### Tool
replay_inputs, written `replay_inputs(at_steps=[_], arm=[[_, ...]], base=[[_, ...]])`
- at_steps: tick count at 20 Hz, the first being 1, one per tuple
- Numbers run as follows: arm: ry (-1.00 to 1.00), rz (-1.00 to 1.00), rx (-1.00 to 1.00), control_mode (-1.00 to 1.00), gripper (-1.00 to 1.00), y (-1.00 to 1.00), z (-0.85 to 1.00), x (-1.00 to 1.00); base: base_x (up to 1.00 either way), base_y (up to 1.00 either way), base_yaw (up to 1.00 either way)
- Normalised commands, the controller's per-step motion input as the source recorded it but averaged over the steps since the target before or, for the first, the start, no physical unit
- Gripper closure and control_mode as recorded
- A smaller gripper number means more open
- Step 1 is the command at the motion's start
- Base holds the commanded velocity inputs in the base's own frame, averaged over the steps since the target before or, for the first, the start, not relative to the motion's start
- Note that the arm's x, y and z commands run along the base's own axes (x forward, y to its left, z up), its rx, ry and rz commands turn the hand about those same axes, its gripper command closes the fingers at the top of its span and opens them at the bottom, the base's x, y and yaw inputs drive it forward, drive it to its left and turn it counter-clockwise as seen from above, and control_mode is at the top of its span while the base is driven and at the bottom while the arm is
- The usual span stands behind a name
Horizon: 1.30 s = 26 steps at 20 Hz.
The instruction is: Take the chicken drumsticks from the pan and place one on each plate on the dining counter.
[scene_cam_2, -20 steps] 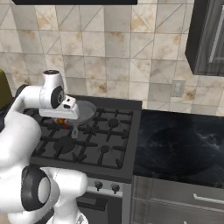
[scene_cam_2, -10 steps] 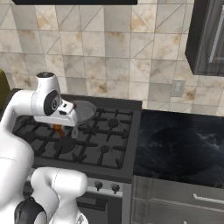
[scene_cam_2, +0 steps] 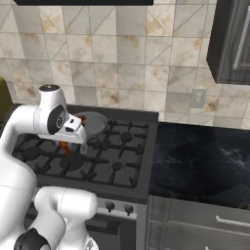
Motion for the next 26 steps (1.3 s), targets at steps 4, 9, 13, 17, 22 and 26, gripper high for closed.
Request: replay_inputs(at_steps=[4,9,13,17,22,26], arm=[[0.00,0.00,0.00,1.00,1.00,0.00,0.00,0.00],[0.00,0.00,0.00,1.00,1.00,0.00,0.00,0.00],[0.00,0.00,0.00,1.00,1.00,0.00,0.00,0.00],[0.00,0.00,0.00,1.00,1.00,0.00,0.00,0.00],[0.00,0.00,0.00,1.00,1.00,0.00,0.00,0.00],[0.00,0.00,0.00,1.00,1.00,0.00,0.00,0.00]], base=[[-0.75,0.00,0.04],[-0.85,0.00,0.46],[-0.60,0.00,0.94],[-0.23,0.00,1.00],[-0.15,0.00,1.00],[-0.12,0.00,1.00]])
